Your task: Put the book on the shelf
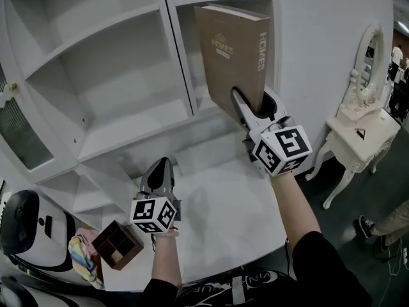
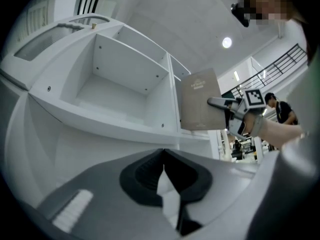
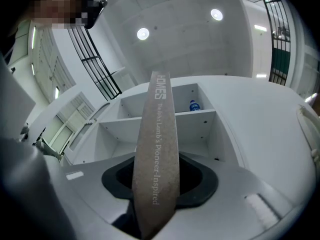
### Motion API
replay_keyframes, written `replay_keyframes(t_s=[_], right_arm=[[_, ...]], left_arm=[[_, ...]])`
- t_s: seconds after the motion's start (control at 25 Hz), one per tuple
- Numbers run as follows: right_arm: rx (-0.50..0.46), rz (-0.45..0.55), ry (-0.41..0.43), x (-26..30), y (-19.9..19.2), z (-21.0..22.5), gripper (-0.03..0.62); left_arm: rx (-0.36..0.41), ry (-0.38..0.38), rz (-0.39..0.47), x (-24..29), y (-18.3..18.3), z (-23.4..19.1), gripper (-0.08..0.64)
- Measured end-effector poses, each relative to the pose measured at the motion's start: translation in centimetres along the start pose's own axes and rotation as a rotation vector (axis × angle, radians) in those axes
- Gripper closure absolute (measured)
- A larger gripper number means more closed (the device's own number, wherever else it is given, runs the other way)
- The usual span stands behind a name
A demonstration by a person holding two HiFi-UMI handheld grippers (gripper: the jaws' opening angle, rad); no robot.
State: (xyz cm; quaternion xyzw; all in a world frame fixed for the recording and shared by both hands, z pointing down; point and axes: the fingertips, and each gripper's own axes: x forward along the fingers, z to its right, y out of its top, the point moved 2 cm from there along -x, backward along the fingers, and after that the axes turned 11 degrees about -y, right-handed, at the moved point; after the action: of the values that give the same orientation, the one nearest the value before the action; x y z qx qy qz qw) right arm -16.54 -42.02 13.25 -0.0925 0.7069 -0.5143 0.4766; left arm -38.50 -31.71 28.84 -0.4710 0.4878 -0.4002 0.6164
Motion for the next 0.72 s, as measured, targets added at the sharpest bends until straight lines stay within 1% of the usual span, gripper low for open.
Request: replay_keyframes(t_s=[0.24,0.36,0.52,0.72], right_arm=[[0.006,-0.047,-0.013,3.8,-2.2,-2.1,0.417],[0.002,-0.092,-0.022,5.0,-2.5,-2.2,0.417],[-0.004,-0.18,-0.037,6.8,-3.1,-2.2,0.417],[-0.043,-0.272,-0.047,9.3,-4.3,-2.4,0.417]], left_arm=[[-0.015,-0.008,0.002,1.0,-0.2,-4.3,0.56],[-0.017,-0.016,0.004,1.6,-0.3,-4.6,0.56],[-0.017,-0.025,0.006,2.2,-0.6,-4.9,0.56],[-0.012,-0.027,0.003,2.5,-0.9,-5.6,0.56]])
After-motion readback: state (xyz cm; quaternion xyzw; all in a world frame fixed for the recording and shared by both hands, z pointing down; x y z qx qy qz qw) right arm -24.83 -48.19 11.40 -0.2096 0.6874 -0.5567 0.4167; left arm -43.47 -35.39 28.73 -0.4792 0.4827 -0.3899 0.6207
